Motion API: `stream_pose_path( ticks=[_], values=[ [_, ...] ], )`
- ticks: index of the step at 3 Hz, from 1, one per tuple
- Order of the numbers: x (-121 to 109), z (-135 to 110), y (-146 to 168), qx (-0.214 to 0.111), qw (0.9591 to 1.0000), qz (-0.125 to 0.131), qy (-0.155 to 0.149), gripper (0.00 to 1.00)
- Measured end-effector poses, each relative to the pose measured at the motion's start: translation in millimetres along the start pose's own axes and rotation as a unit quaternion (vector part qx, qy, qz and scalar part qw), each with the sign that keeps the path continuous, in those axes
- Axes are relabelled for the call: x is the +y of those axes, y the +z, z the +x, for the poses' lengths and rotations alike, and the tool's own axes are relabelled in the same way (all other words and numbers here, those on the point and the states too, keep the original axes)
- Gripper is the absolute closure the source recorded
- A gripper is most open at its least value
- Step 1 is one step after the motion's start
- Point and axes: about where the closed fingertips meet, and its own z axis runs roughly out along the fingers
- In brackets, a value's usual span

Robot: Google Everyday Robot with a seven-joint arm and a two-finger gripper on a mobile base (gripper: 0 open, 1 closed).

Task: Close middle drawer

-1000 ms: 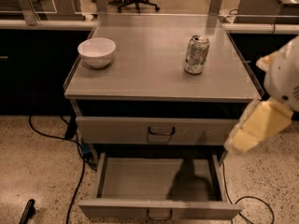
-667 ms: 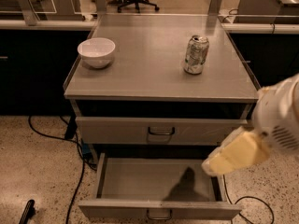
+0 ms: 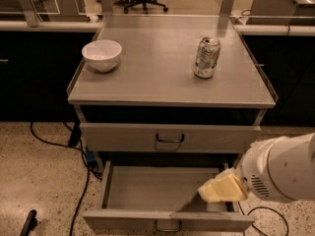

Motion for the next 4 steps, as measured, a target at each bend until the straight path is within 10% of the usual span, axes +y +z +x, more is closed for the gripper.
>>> stream_pose_path(
  ticks=[4],
  values=[
    [6,30,60,-0.001,0.9991,0.007,0.043,1.00]
  ],
)
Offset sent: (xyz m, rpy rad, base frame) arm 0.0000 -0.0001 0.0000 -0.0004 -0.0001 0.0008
